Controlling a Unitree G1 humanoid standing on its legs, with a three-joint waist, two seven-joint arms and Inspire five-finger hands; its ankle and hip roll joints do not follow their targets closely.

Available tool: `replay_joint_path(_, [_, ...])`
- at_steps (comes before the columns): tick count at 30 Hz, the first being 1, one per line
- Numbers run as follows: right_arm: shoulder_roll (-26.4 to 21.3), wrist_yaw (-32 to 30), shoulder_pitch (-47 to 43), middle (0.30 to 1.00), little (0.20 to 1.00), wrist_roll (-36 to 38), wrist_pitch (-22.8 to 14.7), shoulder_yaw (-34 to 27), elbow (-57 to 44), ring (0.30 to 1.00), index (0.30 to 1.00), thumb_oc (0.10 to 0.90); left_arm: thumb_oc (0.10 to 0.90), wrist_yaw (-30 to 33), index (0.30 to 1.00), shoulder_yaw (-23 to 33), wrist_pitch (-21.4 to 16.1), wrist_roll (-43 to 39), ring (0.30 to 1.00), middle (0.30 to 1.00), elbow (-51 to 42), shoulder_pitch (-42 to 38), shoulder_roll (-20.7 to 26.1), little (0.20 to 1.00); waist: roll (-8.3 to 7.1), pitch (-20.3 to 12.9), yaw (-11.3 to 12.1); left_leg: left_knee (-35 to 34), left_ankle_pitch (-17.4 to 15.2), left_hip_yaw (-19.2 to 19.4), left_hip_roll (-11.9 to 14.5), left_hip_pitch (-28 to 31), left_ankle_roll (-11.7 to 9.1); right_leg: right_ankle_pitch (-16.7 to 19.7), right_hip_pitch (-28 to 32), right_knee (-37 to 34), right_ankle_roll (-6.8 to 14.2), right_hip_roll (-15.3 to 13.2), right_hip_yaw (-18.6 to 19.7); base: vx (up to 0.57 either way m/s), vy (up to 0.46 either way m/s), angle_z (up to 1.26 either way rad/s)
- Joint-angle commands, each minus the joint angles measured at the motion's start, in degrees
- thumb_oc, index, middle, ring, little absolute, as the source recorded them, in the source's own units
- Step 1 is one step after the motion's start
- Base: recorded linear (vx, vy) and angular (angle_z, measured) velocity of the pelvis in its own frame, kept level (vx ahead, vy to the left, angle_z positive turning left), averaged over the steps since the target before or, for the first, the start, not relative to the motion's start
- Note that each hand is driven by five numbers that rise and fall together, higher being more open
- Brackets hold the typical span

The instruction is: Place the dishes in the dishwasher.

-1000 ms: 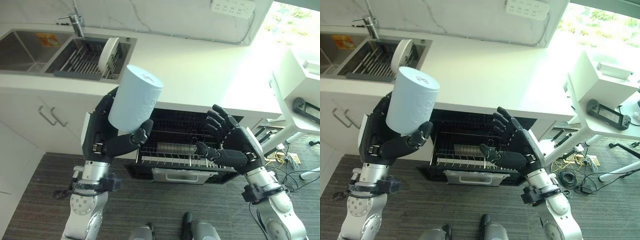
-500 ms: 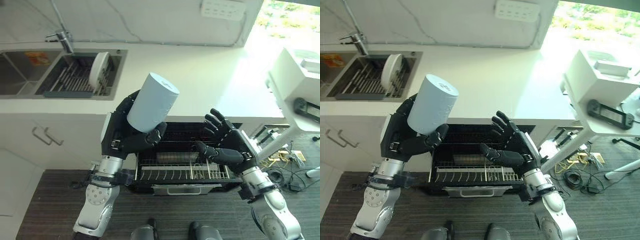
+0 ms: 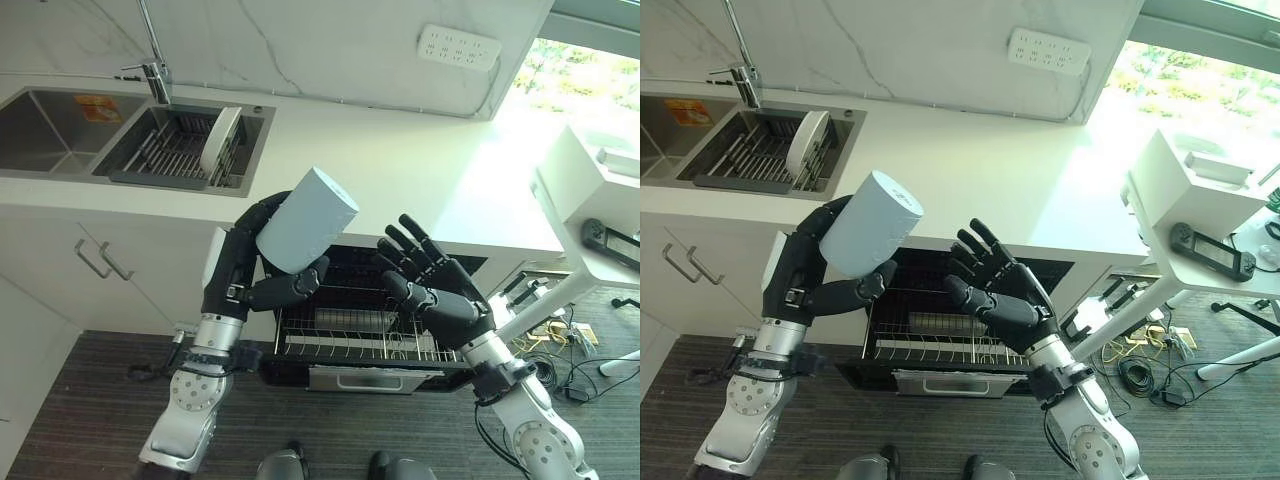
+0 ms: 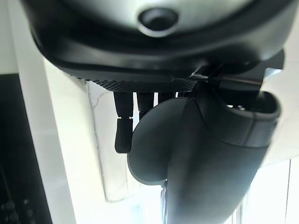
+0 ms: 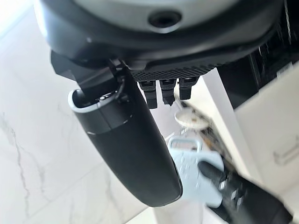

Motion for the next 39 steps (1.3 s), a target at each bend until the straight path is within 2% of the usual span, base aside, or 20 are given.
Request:
replay_joint_path(1, [1.1, 4.0, -6.3, 0.9, 0.9, 7.5, -2.5, -0.1, -3.5, 0.9, 0.9, 0.8, 0.4, 3.3, 0.3, -1.5, -10.6, 4.3, 0.3, 0.3, -3.1, -5.9, 1.6, 0.3, 0.55, -3.8, 1.1, -2.0, -8.6, -0.2, 2.4, 4.8, -1.9, -3.9, 0.6, -0.3, 4.4, -1.3, -0.7, 0.01, -0.034, -0.01])
replay_joint_path(8, [2.4, 2.4, -7.3, 0.9, 0.9, 10.0, -0.9, 2.4, -2.0, 0.9, 0.9, 0.8, 0.4, 4.6, 0.3, -4.1, -12.8, 6.9, 0.3, 0.3, -0.9, -6.6, 1.7, 0.3, 0.48, -4.8, 1.2, -2.0, -9.0, -0.4, 2.5, 5.7, -2.0, -4.4, 1.2, -0.3, 4.1, -0.7, -0.5, 0.0, -0.005, 0.0])
replay_joint_path(13, [2.7, 0.7, -7.9, 0.9, 0.9, 9.3, -1.3, 3.7, -1.3, 0.9, 0.9, 0.8, 0.4, 6.3, 0.3, -6.3, -13.4, 9.3, 0.3, 0.3, -0.4, -7.2, 1.7, 0.3, 0.48, -5.2, 1.1, -2.0, -9.3, -0.4, 2.6, 6.1, -2.2, -4.6, 1.5, -0.3, 3.9, -0.4, -0.3, 0.0, -0.005, -0.02])
replay_joint_path(16, [2.7, -3.8, -8.3, 0.9, 0.9, 8.2, -0.6, 4.3, -0.6, 0.9, 0.9, 0.8, 0.4, 8.0, 0.3, -7.5, -13.6, 11.4, 0.3, 0.3, -0.3, -7.7, 1.8, 0.3, 0.64, -5.4, 0.8, -2.0, -9.5, -0.3, 2.6, 6.4, -2.2, -4.8, 1.6, -0.3, 3.7, -0.3, 0.0, -0.01, -0.002, -0.06])
replay_joint_path(25, [2.3, -6.1, -8.6, 0.9, 0.9, 9.2, 0.2, 5.2, -0.9, 0.9, 0.9, 0.8, 0.4, 10.3, 0.3, -9.4, -12.4, 14.5, 0.3, 0.3, -0.7, -8.3, 2.4, 0.3, 0.82, -5.4, 0.4, -2.0, -9.8, -0.2, 2.6, 6.8, -2.3, -4.9, 1.7, -0.3, 3.6, 0.1, 0.5, 0.0, -0.001, -0.01])
replay_joint_path(39, [2.5, -7.9, -10.3, 0.9, 0.9, 10.1, -0.8, 6.4, -3.7, 0.9, 0.9, 0.8, 0.4, 9.0, 0.3, -12.3, -11.0, 16.5, 0.3, 0.3, -0.8, -8.9, 3.4, 0.3, 1.09, -5.5, 0.5, -2.0, -9.9, -0.3, 2.6, 7.0, -2.4, -5.1, 1.9, -0.3, 3.6, 0.2, 0.5, 0.0, 0.0, 0.0])
